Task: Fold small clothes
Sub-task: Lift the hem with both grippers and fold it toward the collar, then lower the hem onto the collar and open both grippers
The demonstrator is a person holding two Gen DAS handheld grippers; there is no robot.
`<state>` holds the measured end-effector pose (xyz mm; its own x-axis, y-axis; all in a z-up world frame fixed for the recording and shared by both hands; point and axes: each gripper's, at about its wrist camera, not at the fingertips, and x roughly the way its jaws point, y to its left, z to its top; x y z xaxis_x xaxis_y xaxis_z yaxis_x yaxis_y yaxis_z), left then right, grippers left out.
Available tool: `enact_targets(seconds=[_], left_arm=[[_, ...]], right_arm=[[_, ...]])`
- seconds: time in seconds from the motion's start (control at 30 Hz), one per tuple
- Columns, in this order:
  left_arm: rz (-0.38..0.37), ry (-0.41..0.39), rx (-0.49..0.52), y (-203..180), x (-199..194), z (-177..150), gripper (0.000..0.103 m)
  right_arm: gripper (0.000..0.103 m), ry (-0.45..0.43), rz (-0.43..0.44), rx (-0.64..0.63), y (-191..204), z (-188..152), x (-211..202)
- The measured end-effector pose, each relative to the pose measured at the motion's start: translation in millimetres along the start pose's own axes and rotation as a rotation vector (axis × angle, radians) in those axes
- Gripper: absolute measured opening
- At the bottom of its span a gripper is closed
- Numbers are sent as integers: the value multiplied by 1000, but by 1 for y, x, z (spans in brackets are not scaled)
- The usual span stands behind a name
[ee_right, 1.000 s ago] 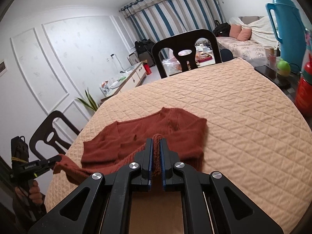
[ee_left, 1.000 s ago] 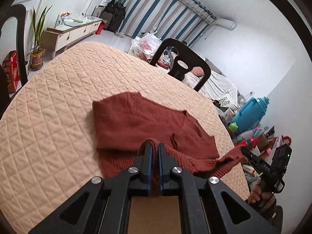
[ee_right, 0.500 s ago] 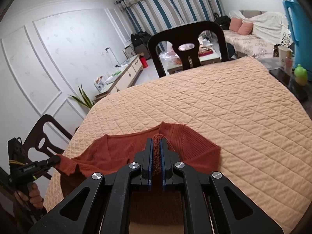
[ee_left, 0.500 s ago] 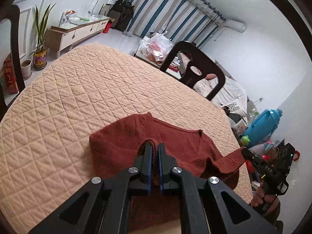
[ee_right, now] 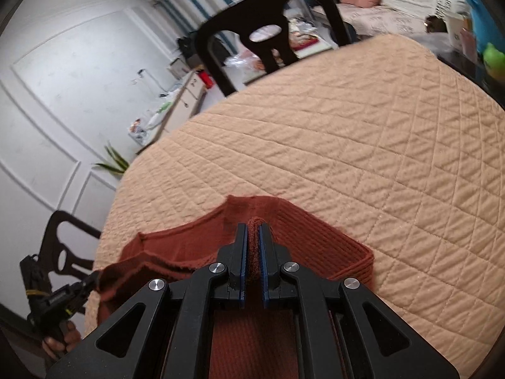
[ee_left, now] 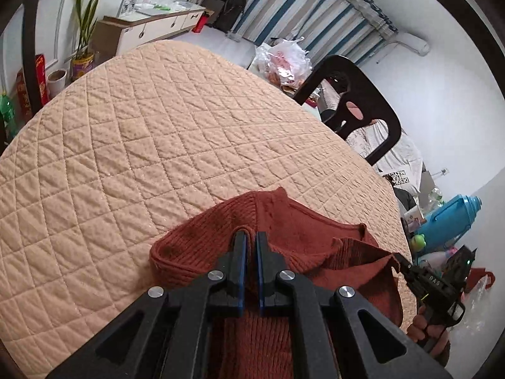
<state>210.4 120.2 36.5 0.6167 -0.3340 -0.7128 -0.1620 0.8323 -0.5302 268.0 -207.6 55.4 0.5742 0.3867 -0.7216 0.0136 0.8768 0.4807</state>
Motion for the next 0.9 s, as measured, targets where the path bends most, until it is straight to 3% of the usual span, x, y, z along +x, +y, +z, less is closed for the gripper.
enact_targets(seconds=[0.2,0.3,0.37,0.57,0.67,0.9], left_arm=[[7,-2,-4,1,3,1,9],[23,-11,-7,2,3,2,22],[20,-21,-8,4,-1,2,36],[39,-90,56,-5,-20,0,56],[40,-107,101,-14,-26,-4,57],[16,-64,179,-38,-19,-21,60]], right_arm=[[11,-3,-10,20,-5,0,5],[16,-14,-13,41,-7,1,3],[17,-25,-9,38,-6,2,1],[19,-96,-58,-37,9,0,-11],[19,-123,-86,-90,20,-2,-17],[20,-147,-129,-254,49,-19,-20]])
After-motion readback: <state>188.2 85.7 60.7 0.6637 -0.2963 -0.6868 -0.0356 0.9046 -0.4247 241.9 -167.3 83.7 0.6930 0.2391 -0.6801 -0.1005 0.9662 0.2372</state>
